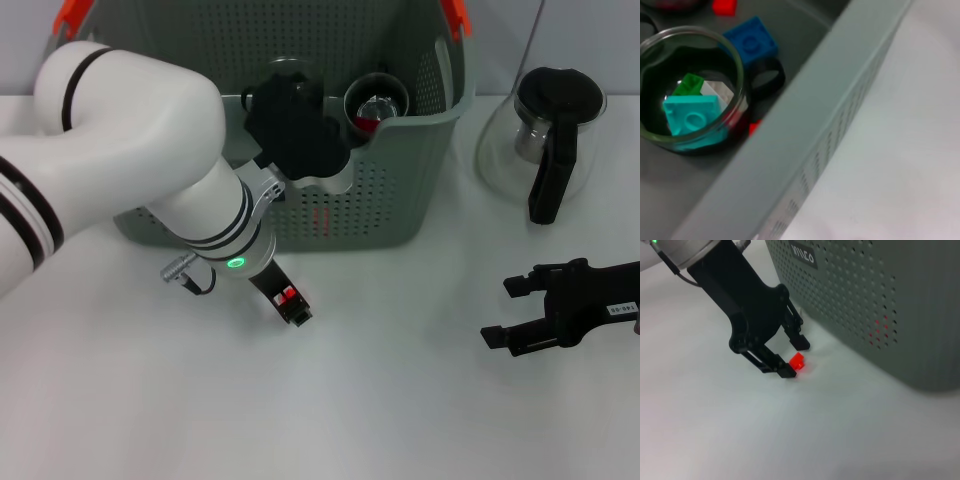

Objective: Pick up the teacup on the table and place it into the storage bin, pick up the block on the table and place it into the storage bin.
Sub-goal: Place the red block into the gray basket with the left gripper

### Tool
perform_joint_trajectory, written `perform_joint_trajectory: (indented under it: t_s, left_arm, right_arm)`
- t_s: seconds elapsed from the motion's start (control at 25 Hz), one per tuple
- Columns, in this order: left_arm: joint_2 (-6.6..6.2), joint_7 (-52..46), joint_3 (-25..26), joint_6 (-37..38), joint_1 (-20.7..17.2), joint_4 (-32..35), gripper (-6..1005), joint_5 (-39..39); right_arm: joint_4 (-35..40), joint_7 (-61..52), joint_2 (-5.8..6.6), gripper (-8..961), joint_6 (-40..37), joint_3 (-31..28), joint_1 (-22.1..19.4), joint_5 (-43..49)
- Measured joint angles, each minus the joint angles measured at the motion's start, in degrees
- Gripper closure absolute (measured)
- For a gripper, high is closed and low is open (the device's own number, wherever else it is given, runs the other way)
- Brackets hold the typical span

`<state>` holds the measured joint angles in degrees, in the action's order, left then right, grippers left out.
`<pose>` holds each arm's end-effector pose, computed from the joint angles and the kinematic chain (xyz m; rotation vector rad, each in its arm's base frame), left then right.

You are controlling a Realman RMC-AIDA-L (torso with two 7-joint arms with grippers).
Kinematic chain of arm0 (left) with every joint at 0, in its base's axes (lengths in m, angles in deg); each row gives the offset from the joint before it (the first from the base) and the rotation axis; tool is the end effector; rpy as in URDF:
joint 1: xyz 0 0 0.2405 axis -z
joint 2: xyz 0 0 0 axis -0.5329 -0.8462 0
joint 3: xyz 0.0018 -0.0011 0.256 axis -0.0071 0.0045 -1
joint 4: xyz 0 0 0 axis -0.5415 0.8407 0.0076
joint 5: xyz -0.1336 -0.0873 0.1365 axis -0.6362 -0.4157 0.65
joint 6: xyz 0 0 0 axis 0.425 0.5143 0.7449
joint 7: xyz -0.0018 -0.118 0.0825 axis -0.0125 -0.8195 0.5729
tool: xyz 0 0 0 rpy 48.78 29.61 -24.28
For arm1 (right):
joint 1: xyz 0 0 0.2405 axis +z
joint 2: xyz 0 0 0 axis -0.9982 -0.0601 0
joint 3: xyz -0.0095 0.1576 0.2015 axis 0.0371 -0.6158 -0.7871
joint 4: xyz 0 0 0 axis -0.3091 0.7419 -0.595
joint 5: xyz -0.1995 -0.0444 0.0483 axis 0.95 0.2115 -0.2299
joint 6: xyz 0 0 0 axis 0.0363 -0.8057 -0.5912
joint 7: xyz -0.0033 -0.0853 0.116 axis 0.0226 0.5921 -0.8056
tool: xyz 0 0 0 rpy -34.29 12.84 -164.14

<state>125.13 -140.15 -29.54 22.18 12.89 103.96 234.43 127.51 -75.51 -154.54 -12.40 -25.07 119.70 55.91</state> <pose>-0.1695 0.3727 -0.1026 -2.5625 -0.6919 0.6423 0.2816 0.3441 -0.0012 -2.8411 0.7537 0.0965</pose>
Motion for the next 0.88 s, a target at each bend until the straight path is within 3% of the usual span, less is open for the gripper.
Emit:
perform_joint_trajectory:
  t_s: [0.68,0.88]
  left_arm:
    - [0.07,-0.2,-0.4,0.4,0.1,0.4,680,-1.1]
    - [-0.25,0.6,2.0,7.0,-0.8,6.7,755,-5.2]
  right_arm:
    - [0.0,0.0,0.0,7,0.1,0.0,-0.3,-0.1]
    - [0.0,0.0,0.02,6,0.1,0.0,-0.5,0.0]
